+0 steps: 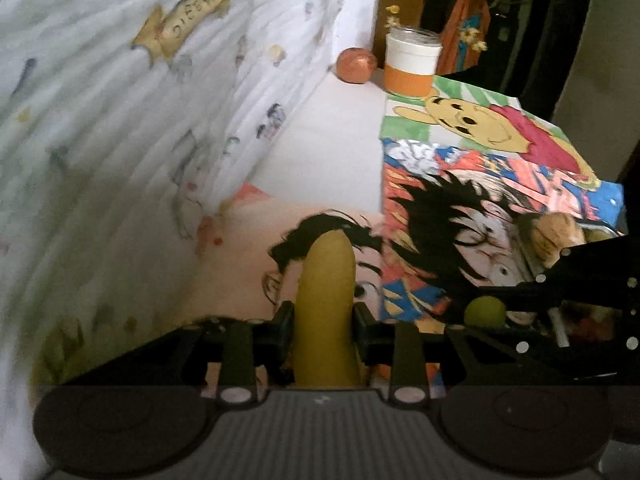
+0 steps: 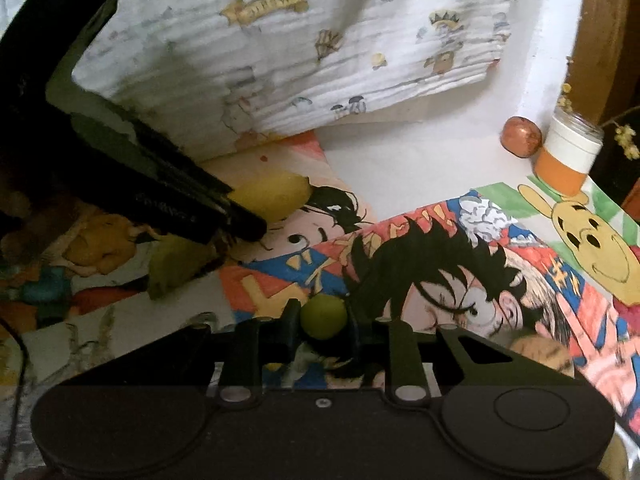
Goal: Organize fruits
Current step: 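Carry the banana in the left tool while the right tool carries the grape to the tray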
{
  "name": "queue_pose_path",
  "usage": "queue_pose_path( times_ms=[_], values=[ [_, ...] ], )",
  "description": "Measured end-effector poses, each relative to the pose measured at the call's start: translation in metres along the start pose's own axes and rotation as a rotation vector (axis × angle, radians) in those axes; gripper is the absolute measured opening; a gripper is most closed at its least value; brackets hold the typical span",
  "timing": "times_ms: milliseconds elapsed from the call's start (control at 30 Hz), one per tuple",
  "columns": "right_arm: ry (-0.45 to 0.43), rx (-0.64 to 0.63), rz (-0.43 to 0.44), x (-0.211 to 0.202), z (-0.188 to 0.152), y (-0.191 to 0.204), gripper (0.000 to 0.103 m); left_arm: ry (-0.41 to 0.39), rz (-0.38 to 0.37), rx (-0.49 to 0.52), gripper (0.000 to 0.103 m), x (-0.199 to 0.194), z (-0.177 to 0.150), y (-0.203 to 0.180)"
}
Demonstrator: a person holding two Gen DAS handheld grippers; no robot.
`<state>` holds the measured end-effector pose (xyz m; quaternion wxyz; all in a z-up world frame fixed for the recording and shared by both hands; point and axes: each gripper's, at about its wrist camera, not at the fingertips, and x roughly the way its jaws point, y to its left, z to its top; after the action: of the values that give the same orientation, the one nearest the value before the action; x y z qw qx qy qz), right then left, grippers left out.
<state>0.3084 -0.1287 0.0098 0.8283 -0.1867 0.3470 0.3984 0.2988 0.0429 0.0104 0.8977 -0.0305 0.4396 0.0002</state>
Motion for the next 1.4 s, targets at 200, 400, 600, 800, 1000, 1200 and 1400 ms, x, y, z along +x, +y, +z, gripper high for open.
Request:
queue_pose_path(
  times_ms=[200, 400, 600, 800, 1000, 1200, 1400],
  values=[
    [-0.030, 0.041, -0.016, -0.036, -0.010, 0.012, 0.026, 0.005, -0.034, -0.016, 0.034, -0.015, -0.016, -0.013],
    [-0.065, 0.095, -0.032, -0.077, -0.033, 0.021, 0.026, -0.025, -0.096, -0.023, 0.034, -0.042, -0.030, -0.026],
    [-0.079, 0.169, -0.079, -0.115, -0.067, 0.020, 0.026, -0.029, -0.190, -0.007, 0.034, -0.061, -0.045, -0.053],
    [-0.098, 0.233, -0.159, -0.148, -0.102, 0.011, 0.026, -0.034, -0.275, 0.016, 0.034, -0.074, -0.055, -0.089],
    [-0.136, 0.287, -0.216, -0.173, -0.130, 0.002, 0.026, -0.033, -0.322, 0.048, 0.034, -0.082, -0.061, -0.118],
    [-0.178, 0.308, -0.256, -0.190, -0.151, 0.000, 0.026, -0.031, -0.356, 0.059, 0.034, -0.086, -0.067, -0.140],
    [-0.221, 0.336, -0.303, -0.202, -0.171, 0.003, 0.026, -0.016, -0.368, 0.090, 0.034, -0.082, -0.070, -0.160]
  ],
)
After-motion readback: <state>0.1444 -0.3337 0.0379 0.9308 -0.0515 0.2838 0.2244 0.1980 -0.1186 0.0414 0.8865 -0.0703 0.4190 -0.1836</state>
